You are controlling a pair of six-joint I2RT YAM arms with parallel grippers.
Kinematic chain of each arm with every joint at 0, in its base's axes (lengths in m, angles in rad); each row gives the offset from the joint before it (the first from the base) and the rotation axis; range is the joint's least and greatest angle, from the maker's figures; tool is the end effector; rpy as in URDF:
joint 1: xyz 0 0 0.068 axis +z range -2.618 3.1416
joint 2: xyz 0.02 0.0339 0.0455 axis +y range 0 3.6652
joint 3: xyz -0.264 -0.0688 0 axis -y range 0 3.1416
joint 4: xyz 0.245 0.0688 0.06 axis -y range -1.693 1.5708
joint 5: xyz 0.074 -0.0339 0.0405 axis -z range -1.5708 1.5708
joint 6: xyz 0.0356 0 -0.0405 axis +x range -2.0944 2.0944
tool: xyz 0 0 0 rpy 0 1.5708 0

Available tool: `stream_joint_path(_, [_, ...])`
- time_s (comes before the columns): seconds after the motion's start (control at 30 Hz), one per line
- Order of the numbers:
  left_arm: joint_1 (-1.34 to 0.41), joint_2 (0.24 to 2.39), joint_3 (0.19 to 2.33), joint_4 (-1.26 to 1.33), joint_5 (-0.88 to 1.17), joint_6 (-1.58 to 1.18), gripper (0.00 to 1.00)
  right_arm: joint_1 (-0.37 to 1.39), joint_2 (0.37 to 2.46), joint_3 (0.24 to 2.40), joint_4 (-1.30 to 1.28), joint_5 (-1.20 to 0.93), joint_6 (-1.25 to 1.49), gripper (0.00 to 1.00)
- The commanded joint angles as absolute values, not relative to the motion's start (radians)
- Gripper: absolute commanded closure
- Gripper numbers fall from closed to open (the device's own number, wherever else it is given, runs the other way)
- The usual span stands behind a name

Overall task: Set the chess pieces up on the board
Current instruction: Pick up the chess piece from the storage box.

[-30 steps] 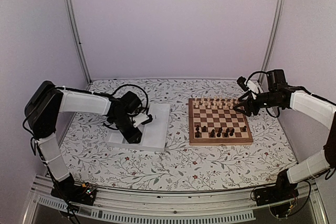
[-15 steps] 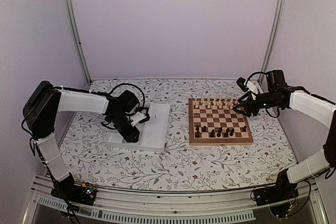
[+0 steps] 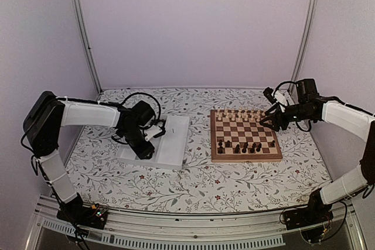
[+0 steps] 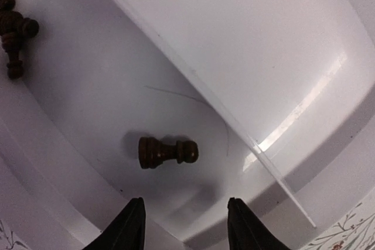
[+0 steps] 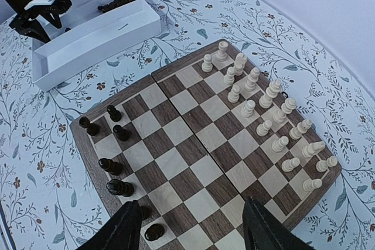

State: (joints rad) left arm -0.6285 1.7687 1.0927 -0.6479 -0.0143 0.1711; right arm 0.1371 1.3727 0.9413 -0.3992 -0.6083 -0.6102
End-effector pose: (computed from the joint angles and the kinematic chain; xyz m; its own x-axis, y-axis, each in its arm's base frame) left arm 0.2651 -0.1920 0.1596 -0.6733 0.6998 -0.2385 0.7101 0.7020 0.0553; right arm 0.2798 0.0591 0.2482 -0.3164 -0.5183 -0.7945 -0.8239 0.5652 -0.0407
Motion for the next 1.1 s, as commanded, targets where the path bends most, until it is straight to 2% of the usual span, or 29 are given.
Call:
stream_joint_path(0.0, [-0.641,1.826,1.111,-0.644,-0.043,0.173,0.49,0.144,1.381,0.946,-0.411,-0.622,-0.619,0.38])
stream_joint_path(0.43, [-0.625,1.891,1.191,-0.581,-0.044,0.142,0.48,0.143,1.382,0.943,-0.414,-0.619,-0.631,0.38])
stream_joint_path(0.73, [-0.577,1.854,1.197,-0.501,0.038,0.1,0.49,0.149,1.394,0.946,-0.417,-0.62,-0.637,0.39])
stream_joint_path(1.07, [-0.547,1.892,1.212,-0.482,0.087,0.034,0.58,0.158,1.397,0.949,-0.417,-0.615,-0.638,0.39])
